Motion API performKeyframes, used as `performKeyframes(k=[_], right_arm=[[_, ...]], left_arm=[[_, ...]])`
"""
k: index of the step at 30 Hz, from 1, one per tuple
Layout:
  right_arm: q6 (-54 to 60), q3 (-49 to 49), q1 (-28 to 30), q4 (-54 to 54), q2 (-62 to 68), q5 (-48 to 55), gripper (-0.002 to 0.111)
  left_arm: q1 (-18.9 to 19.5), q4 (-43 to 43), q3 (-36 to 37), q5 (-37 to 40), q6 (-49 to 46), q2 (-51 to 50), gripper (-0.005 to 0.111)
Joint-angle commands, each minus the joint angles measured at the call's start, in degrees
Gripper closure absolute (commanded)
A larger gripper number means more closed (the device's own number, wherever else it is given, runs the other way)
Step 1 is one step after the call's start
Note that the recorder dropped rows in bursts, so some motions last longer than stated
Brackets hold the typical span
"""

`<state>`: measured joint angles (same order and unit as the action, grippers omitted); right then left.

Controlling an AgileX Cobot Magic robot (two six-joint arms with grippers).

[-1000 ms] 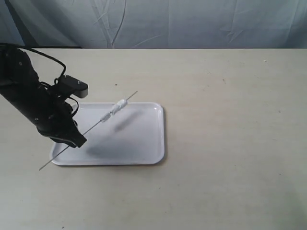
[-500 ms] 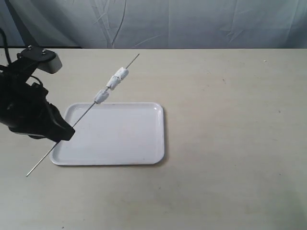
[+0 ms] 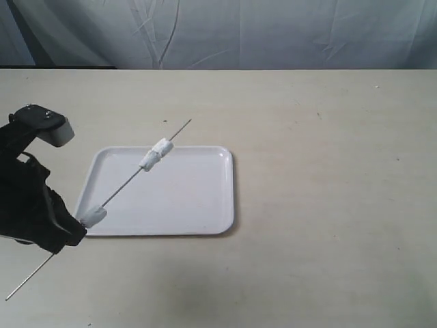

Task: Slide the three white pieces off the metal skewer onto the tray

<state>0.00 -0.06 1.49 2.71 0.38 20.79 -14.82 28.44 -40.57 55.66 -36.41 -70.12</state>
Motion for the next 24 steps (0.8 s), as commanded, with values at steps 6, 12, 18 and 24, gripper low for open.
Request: performKeyframes(k=[6,12,18,24], right_arm=[[-3.0,0.1,-0.3,-14.4,-0.4,-31.6,0.109],[-15.9,-1.1,-0.4,-24.9,-0.4,-52.9,0.109],[-58.0,-11.5,-0.5,38.9,1.7,-39.3,0.109],[-104.2,-17.2,-0.4,81.3,21.8,-40.7,0.109]], left_arm=[[-0.1,0.3,1.4,-6.8,0.4,0.4,0.107],[-0.1,1.1,1.4,-10.4,0.4,0.1,0.107],[-0.1,3.5,1.4,-10.8,0.4,-5.3,0.107],[-0.1,6.2,1.4,-9.9,0.4,-13.4,0.107]])
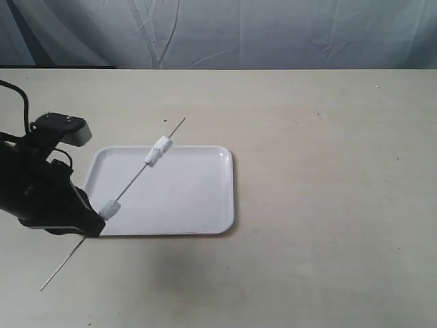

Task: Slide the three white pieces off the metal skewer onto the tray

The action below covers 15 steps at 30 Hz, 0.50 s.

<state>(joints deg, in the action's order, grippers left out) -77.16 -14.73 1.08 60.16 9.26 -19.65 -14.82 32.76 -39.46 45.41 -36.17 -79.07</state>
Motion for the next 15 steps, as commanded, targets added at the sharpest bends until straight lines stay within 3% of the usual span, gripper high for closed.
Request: performKeyframes(k=[1,8,12,15], right_arm=[[-29.4,-3.5,0.0,26.1,17.0,-1.5,0.109],[-44.1,-16.1,0.0,29.2,53.5,-18.7,0.109],[-44.1,-20.7,-1.8,22.7,70.5,-30.4,0.109],[-44.1,-21.6,-5.4,19.1,79.4,-31.2,0.109]], left_arm=[[-0.1,2.3,0.2,0.5,0.2,-5.4,0.107],[0.0,2.3,-2.0,2.4,2.1,-7.6,0.107],[0.0,-7.4,-7.7,4.6,12.6,-8.6,0.107],[0.0,-10.1,-10.4,6.3,15.1,-9.7,0.107]])
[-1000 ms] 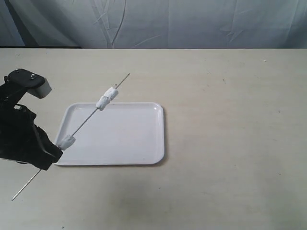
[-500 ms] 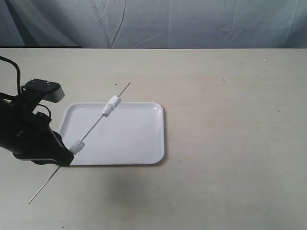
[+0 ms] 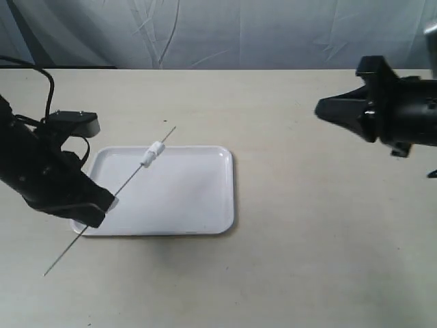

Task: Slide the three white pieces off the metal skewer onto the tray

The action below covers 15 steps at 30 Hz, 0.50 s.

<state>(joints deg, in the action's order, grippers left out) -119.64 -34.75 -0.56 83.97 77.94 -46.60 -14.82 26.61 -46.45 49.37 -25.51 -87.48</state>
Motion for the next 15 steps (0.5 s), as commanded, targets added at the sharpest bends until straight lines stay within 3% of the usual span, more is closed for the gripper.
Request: performKeyframes(k=[1,8,15], right_arm=[[-1.6,-1.8,-5.4,-5.6,13.2,-3.3,0.109],[8.1,-5.1,-17.9,-20.5,24.3,-2.0,0.109],[18.8,-11.3,-28.5,-36.9,30.6,-1.2,0.109]], left_arm=[[0.0,-4.0,-3.9,3.3,4.4,-1.9,0.107],[0.0,-2.0,-4.4,7.8,3.9,-7.4,0.107],[0.0,-1.4,-4.2,7.3,3.4,-8.2,0.107]])
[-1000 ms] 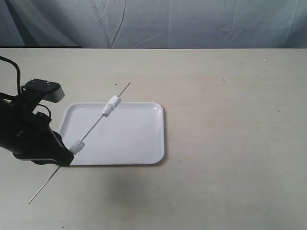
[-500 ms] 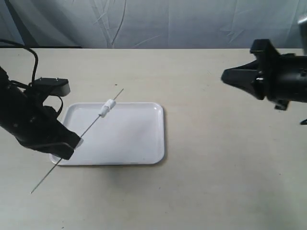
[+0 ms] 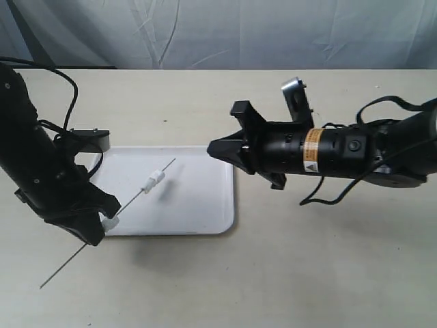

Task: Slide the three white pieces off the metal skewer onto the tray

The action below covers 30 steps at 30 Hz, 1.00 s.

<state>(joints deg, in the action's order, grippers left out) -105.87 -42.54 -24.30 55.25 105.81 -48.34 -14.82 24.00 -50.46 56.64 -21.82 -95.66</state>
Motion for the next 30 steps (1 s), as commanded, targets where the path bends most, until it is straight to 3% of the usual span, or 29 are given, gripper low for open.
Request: performKeyframes(k=[1,8,12,17,19,22,23,30], right_arm=[[5.2,-4.8,-5.9,-9.0,3.6,1.2,0.109],[8.3,-9.8,-10.7,-17.3,8.7,5.7,0.109],[8.7,-9.8,-11.1,-19.3,10.6,7.3,0.109],[8.8,-9.8,-11.1,-20.5,12.3,2.6,0.109],[8.6,-9.8,-11.7,-20.5,12.8,0.6,0.102],[8.6,-9.8,-13.2,-22.2,13.5,-0.2,0.071],[8.6,-9.8,-13.6,-22.2,13.7,-0.3,0.067],[6.9,-9.8,-16.3,-21.3,13.8,1.0,0.065]], left_arm=[[0.0,1.9,0.1,-0.4,-0.4,0.0,0.107],[0.0,10.2,3.8,-3.5,-4.5,0.5,0.107],[0.0,13.1,9.0,-10.2,-5.4,3.7,0.107],[0.0,16.0,15.0,-15.8,-5.0,10.2,0.107],[0.0,17.3,16.3,-15.8,-5.1,11.8,0.107],[0.0,18.7,18.7,-15.8,-5.3,13.4,0.107],[0.0,19.0,19.1,-15.8,-5.3,13.6,0.107],[0.0,20.5,19.6,-14.1,-7.3,17.6,0.107]])
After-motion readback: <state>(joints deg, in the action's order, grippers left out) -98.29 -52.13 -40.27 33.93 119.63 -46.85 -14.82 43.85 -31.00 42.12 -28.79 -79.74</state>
